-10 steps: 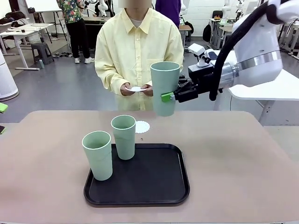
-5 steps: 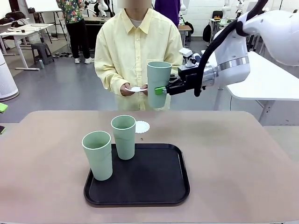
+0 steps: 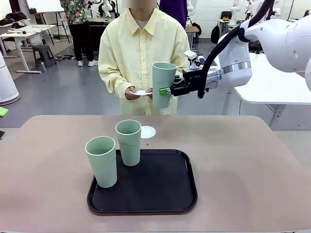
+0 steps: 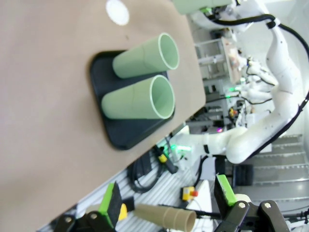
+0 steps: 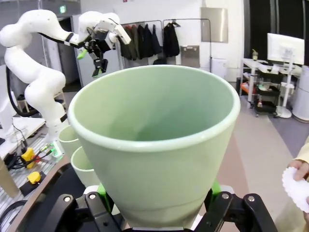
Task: Place coasters on the table and set cups on them.
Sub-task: Pick up one Reusable plastic cup and place it on a coaster set by the human.
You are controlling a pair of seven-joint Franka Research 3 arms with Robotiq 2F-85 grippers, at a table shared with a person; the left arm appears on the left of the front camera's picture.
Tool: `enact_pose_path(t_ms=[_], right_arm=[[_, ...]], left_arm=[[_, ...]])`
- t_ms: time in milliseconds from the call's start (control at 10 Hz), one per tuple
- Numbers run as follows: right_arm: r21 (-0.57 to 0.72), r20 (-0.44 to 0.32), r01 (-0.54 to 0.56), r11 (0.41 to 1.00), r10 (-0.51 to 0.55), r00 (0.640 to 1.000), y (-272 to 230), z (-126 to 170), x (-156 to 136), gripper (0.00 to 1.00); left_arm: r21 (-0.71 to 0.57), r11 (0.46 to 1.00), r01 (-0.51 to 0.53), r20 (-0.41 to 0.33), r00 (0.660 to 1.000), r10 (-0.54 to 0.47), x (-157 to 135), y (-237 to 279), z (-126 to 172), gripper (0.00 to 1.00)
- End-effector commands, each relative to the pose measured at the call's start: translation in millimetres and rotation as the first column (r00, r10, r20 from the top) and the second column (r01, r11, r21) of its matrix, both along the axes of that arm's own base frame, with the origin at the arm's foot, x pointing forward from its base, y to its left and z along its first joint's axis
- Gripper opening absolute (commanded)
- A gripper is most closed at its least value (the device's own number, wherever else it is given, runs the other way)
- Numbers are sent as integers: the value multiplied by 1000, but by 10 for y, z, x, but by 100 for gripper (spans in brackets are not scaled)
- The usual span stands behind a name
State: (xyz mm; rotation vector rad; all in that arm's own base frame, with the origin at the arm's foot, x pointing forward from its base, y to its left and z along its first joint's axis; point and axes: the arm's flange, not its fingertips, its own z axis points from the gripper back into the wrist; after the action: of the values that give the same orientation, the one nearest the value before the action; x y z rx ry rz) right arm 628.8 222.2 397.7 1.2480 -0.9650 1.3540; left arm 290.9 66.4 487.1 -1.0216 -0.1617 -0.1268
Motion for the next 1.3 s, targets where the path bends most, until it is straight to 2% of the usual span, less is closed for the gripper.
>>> enact_pose_path(t_ms=[0, 400, 500, 700, 800, 1200], right_arm=[[6, -7, -25, 1000, 25, 1000, 15, -4, -37, 84], [4, -4, -9, 1000, 9, 1000, 13, -3, -16, 84], [-30, -18, 11, 1000, -11, 1000, 128, -165, -35, 84], [-86, -34, -22, 996, 19, 999, 352, -448, 22, 84], [-85, -55, -16, 996, 11, 998, 377, -551, 104, 84], [-62, -50, 5, 998, -8, 999, 365, -830, 227, 84]], left_arm=[[-16, 1000, 9, 20, 1000, -8, 4, 4, -5, 100], [-16, 1000, 9, 20, 1000, -8, 4, 4, -5, 100], [-16, 1000, 9, 20, 1000, -8, 4, 4, -5, 100], [-16, 1000, 9, 20, 1000, -8, 4, 4, -5, 100], [-16, 1000, 9, 20, 1000, -8, 4, 4, -5, 100], [-16, 1000, 9, 20, 1000, -8, 4, 4, -5, 100]])
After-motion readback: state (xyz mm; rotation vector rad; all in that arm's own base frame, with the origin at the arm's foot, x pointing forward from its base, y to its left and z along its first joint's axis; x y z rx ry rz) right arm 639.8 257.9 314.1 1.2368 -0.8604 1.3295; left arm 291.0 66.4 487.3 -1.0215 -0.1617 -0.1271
